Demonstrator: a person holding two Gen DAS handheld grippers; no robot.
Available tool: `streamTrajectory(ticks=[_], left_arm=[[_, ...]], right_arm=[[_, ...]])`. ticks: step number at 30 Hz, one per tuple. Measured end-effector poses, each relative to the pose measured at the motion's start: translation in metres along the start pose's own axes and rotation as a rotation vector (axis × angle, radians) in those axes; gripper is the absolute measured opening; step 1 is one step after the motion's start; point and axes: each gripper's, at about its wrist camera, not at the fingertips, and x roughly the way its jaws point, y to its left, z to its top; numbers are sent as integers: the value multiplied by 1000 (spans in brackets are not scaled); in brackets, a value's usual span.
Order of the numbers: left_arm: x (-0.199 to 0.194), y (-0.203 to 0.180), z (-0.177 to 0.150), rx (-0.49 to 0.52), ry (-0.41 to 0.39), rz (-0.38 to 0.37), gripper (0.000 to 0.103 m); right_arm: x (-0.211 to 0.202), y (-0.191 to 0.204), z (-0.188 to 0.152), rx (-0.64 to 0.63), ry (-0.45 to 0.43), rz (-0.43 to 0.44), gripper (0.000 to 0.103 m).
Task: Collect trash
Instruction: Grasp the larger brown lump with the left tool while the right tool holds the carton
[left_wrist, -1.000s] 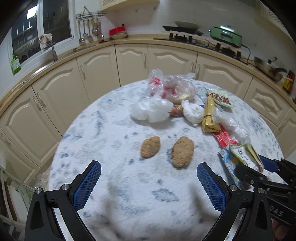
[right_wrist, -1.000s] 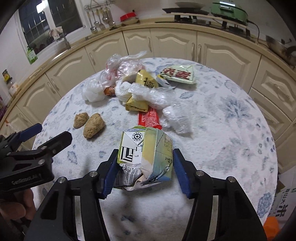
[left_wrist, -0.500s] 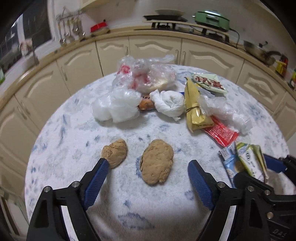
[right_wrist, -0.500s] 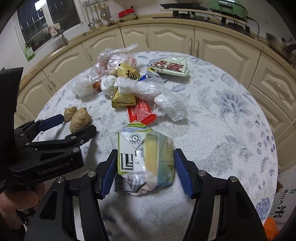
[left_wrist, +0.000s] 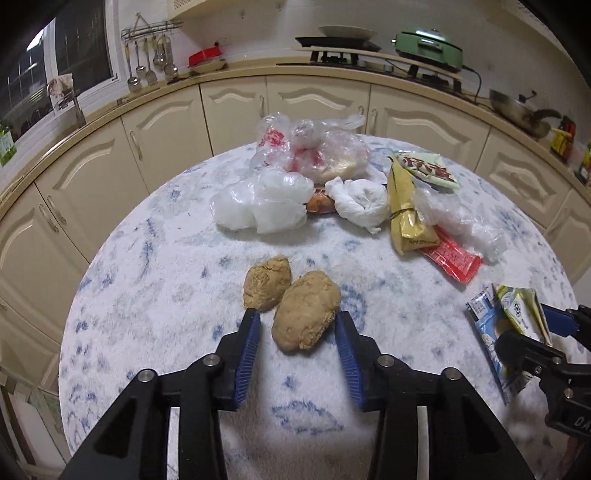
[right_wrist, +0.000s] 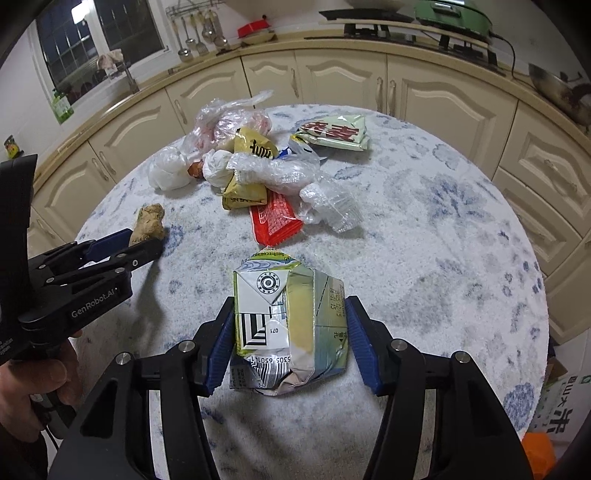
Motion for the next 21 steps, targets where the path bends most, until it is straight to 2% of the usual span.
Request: streamTrajectory(ticks=[1, 2, 4, 5, 8, 14, 21], left_arm=[[0, -1, -1, 2, 1, 1, 57], [1, -3, 0, 5, -1, 10, 61], [4, -5, 2, 10, -2, 12, 63], [4, -4, 5, 2, -1, -4, 62], [6, -2, 10, -15, -8, -12, 31], [-2, 8, -1, -55, -12, -62, 31], [-29, 16, -15, -92, -39, -68, 31]], right_arm=[[0, 0, -1, 2, 2, 1, 58], [1, 0, -2, 5, 4, 4, 58], [1, 0, -2, 3, 3, 3, 58], [1, 0, -2, 4, 2, 6, 58], [-1, -1, -2, 6, -1, 9, 58], [-6, -6, -3, 18, -8, 7, 58], [-11, -9, -4, 30, -16, 21, 58]])
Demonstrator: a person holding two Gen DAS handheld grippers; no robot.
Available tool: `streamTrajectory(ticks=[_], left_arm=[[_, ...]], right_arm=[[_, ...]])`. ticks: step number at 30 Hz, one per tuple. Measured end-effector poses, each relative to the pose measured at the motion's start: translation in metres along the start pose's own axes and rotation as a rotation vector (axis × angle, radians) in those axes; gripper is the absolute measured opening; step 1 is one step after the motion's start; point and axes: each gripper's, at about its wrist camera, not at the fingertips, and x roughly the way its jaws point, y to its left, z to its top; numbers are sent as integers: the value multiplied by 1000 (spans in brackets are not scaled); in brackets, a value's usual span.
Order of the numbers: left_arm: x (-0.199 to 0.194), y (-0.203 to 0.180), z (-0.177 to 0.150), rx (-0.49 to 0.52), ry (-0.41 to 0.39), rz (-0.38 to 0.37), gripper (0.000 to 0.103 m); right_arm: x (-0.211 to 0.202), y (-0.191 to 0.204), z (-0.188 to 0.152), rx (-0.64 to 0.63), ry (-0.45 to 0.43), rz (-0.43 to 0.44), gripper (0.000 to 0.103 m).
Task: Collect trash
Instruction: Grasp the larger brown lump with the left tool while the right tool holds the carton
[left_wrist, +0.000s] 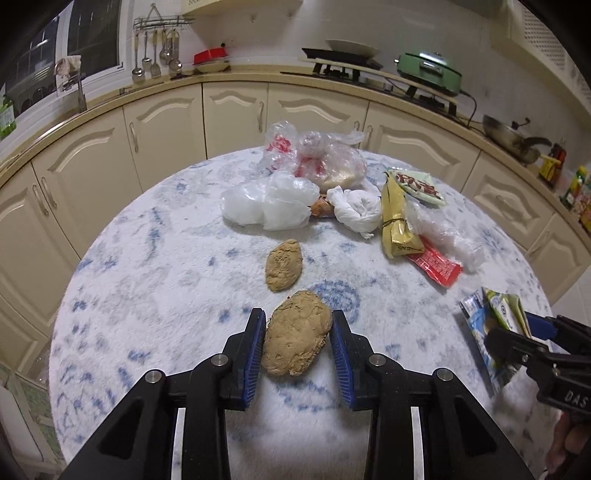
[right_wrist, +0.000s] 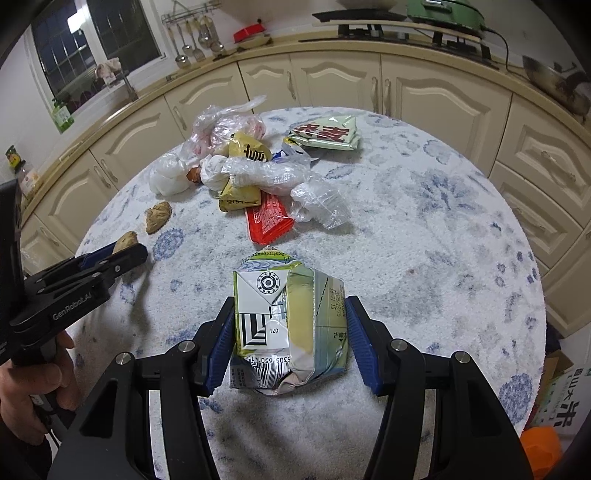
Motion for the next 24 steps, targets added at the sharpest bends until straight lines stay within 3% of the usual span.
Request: streamTrajectory(ticks=[9, 17, 24], left_arm=[[-36, -37, 13, 63, -66, -11, 31], [-56, -90, 35, 139, -121, -94, 31], [-66, -148, 48, 225, -163, -176, 31]], right_arm=[[-29, -13, 9, 34, -65, 9, 58], [-73, -40, 19, 75, -161, -7, 58], [-125, -82, 22, 137, -265, -72, 58]])
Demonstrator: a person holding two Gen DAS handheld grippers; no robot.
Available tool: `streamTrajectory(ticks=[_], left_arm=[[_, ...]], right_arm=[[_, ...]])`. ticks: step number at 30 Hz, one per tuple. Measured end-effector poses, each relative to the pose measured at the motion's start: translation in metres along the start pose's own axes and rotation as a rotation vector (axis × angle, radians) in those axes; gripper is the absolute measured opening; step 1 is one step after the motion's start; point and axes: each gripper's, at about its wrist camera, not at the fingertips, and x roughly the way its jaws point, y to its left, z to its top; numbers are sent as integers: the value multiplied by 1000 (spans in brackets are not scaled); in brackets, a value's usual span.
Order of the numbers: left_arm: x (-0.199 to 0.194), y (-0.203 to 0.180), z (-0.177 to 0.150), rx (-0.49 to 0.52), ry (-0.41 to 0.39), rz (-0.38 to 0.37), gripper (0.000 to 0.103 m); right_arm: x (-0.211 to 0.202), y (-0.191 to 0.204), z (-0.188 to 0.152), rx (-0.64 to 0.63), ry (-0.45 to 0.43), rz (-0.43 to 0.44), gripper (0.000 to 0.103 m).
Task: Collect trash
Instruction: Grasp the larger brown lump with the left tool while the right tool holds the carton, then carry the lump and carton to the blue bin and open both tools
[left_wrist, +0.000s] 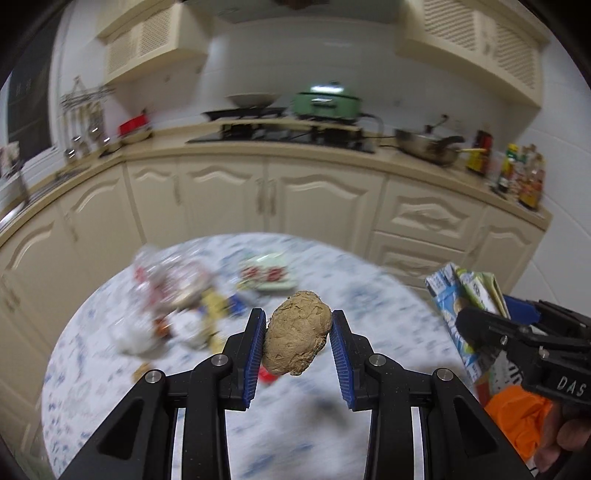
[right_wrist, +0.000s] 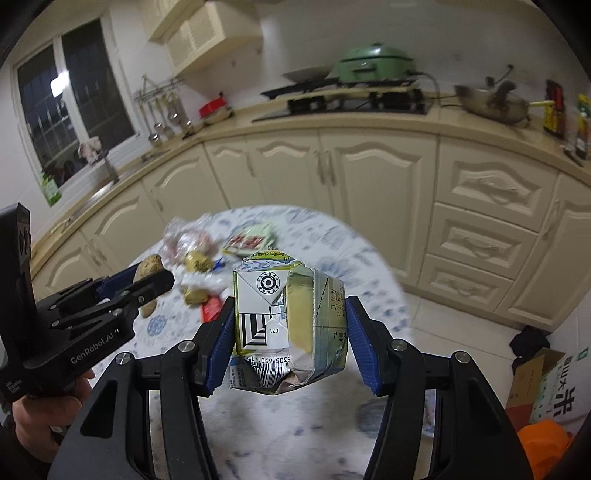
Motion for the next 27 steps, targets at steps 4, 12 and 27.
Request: streamTrajectory(ticks=[4, 12, 27], left_arm=[[7, -40, 16, 51, -10, -80, 31], [35, -113, 39, 136, 7, -223, 31], [176, -235, 67, 271, 244, -374, 31]], right_arm=[[-31, -41, 7, 54, -57, -76, 58], [-87, -126, 7, 164, -133, -254, 58], [-77, -259, -40, 392, -35, -348, 58]])
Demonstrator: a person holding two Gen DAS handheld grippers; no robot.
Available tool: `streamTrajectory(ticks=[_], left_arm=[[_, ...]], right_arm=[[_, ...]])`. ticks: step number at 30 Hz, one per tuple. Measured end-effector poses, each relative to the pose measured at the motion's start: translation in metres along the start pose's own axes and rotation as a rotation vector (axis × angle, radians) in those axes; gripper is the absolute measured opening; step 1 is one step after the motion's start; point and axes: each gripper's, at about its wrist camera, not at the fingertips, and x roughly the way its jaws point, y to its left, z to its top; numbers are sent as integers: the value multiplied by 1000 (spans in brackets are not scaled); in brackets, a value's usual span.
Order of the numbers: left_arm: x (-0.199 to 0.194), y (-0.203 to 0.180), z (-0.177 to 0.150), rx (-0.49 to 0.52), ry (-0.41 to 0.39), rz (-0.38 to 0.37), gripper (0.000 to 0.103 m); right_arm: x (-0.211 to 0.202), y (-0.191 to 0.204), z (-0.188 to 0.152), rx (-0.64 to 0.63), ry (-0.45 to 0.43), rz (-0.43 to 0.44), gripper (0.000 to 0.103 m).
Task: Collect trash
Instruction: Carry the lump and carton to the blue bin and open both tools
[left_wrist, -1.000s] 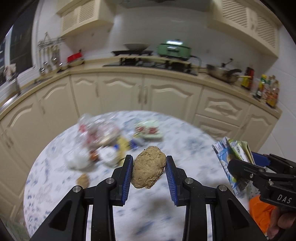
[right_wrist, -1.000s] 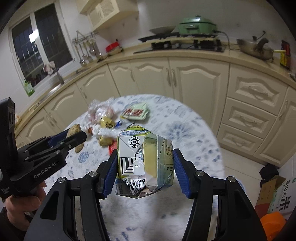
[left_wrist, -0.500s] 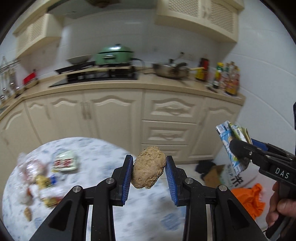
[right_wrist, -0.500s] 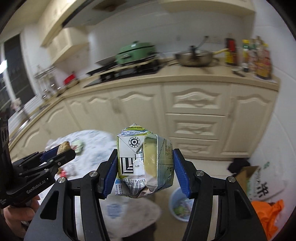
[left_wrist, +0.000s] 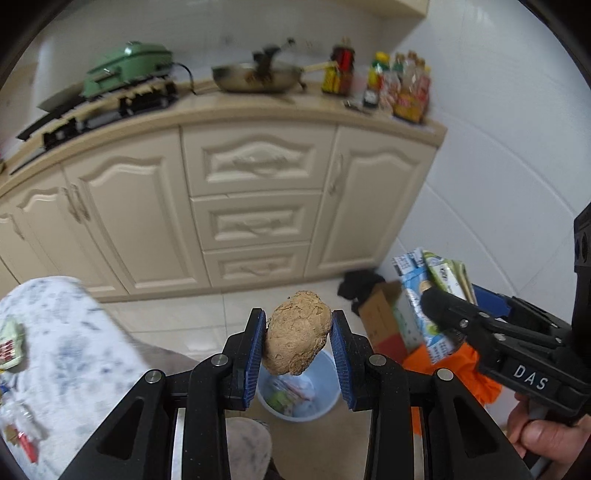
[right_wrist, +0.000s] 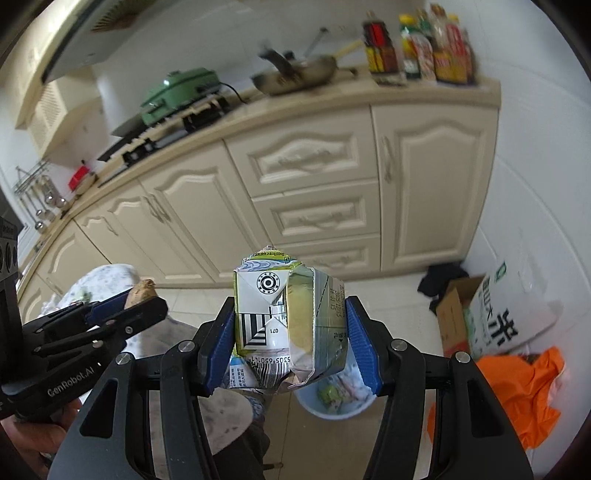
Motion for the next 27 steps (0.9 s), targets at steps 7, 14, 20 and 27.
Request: streamTrajectory(ticks=[7, 14, 20, 27], left_arm=[[73, -8, 34, 19, 102, -17, 32], [129, -11, 57, 34, 173, 11, 75], [140, -11, 66, 49, 155, 86, 96], [117, -16, 55, 43, 80, 148, 102]], right_arm=[[44, -29, -3, 61, 79, 4, 58], [83, -50, -5, 125, 144, 2, 67], [99, -69, -17, 216, 171, -1, 94], [89, -68, -22, 238, 169, -42, 103]])
